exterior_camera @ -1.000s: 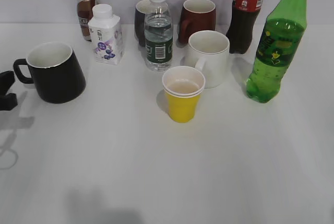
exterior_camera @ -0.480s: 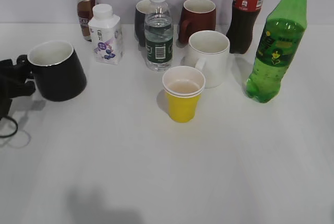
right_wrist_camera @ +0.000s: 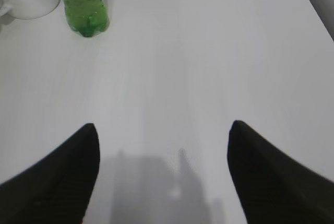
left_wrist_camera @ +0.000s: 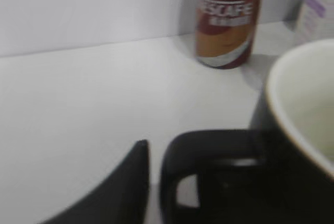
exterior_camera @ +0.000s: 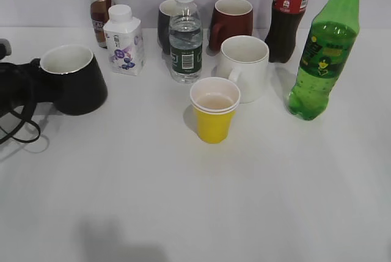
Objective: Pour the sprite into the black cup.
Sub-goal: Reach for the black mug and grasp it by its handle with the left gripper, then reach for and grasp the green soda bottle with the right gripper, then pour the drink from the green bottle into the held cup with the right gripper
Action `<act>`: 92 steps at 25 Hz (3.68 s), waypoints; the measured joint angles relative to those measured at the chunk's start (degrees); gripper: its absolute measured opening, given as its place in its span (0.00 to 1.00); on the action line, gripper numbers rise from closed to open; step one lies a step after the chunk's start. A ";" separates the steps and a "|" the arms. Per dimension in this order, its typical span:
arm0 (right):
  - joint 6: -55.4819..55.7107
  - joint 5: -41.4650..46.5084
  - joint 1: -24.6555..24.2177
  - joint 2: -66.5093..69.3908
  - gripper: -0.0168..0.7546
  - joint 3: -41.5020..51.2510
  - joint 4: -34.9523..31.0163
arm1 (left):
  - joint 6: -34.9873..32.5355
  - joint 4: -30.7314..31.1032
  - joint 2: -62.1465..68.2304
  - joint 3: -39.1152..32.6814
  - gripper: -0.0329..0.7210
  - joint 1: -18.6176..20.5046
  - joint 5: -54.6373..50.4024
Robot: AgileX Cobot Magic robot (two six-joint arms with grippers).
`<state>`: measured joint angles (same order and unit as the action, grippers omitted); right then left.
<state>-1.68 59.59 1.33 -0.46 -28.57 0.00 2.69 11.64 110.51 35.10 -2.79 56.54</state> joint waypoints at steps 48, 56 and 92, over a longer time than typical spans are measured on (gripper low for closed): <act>16.94 -111.35 5.32 90.85 0.89 4.52 22.46 | -1.09 8.21 -23.39 0.78 0.10 -1.12 -13.07; 22.40 -110.88 5.32 100.16 0.54 -5.84 28.59 | -0.34 8.26 -28.50 0.78 0.10 -9.25 -28.35; -4.93 -46.29 38.14 82.90 0.54 -27.86 70.96 | 1.93 6.18 -33.17 12.24 0.10 -34.13 -55.55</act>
<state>-6.62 13.30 39.47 82.44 -56.43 70.96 4.62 17.82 77.34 47.34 -36.91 0.99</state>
